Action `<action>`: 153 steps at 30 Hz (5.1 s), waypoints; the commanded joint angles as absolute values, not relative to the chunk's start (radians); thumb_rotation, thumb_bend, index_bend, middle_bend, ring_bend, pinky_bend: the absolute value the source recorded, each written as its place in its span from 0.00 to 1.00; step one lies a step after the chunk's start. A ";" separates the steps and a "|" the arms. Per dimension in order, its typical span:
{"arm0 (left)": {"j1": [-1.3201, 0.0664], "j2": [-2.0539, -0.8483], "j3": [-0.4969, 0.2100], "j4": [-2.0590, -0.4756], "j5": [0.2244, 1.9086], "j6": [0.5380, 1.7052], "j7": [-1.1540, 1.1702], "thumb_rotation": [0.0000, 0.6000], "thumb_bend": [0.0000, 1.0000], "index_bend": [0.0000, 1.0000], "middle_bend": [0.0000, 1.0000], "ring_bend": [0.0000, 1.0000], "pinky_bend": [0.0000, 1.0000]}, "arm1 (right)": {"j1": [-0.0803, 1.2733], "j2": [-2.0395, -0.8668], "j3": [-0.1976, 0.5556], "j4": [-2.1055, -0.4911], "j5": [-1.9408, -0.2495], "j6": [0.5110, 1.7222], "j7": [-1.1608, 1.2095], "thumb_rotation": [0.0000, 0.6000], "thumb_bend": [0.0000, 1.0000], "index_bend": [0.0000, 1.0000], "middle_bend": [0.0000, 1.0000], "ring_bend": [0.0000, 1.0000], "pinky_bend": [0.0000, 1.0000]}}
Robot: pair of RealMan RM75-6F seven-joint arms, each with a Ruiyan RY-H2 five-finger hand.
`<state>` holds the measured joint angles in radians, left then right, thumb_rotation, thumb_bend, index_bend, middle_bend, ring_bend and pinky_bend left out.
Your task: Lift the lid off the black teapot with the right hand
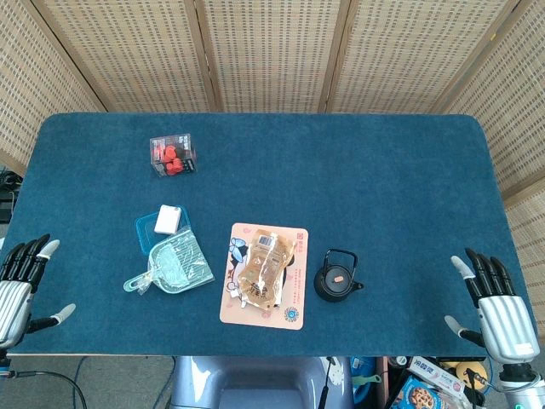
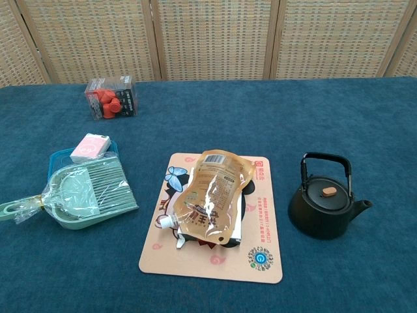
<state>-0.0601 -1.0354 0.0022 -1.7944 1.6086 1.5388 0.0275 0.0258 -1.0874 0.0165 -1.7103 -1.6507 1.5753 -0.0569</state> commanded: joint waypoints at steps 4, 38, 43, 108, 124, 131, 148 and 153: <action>-0.059 -1.036 0.001 -1.794 1.605 1.539 0.027 1.00 0.17 0.00 0.00 0.00 0.00 | 0.027 -1.088 0.013 -1.709 -1.654 1.570 -0.061 1.00 0.00 0.00 0.00 0.00 0.00; -0.083 -1.051 -0.018 -1.799 1.552 1.492 0.060 1.00 0.17 0.00 0.00 0.00 0.00 | 0.605 -1.181 0.199 -1.795 -1.340 0.867 -0.205 1.00 0.51 0.48 0.00 0.00 0.00; -0.083 -1.050 -0.018 -1.799 1.548 1.490 0.058 1.00 0.17 0.00 0.00 0.00 0.00 | 0.612 -1.234 0.170 -1.770 -1.279 0.883 -0.287 1.00 0.51 0.48 0.00 0.00 0.00; -0.096 -1.050 -0.014 -1.807 1.538 1.467 0.066 1.00 0.17 0.00 0.00 0.00 0.00 | 0.596 -1.382 0.057 -1.598 -1.303 0.946 -0.261 1.00 0.52 0.64 0.04 0.00 0.00; -0.103 -1.042 -0.020 -1.796 1.522 1.454 0.035 1.00 0.17 0.00 0.00 0.00 0.00 | 0.706 -1.248 0.237 -1.780 -1.161 0.936 -0.336 1.00 0.52 0.64 0.04 0.00 0.00; -0.106 -1.040 -0.025 -1.795 1.512 1.450 0.026 1.00 0.17 0.00 0.00 0.00 0.00 | 0.870 -1.389 0.278 -1.609 -0.883 0.845 -0.498 1.00 0.52 0.64 0.04 0.00 0.00; -0.112 -1.028 -0.036 -1.779 1.486 1.437 -0.025 1.00 0.17 0.00 0.00 0.00 0.00 | 1.021 -1.534 0.187 -1.348 -0.553 0.794 -0.682 1.00 0.02 0.16 0.00 0.00 0.00; -0.108 -1.024 -0.033 -1.782 1.497 1.445 -0.032 1.00 0.17 0.00 0.00 0.00 0.00 | 0.981 -1.443 0.218 -1.475 -0.623 0.879 -0.611 1.00 0.00 0.06 0.00 0.00 0.00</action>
<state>-0.1092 -1.0248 -0.0332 -1.7817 1.4960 1.4443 -0.0316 1.0025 -1.4951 0.2025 -1.4091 -0.5819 0.8363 -0.6528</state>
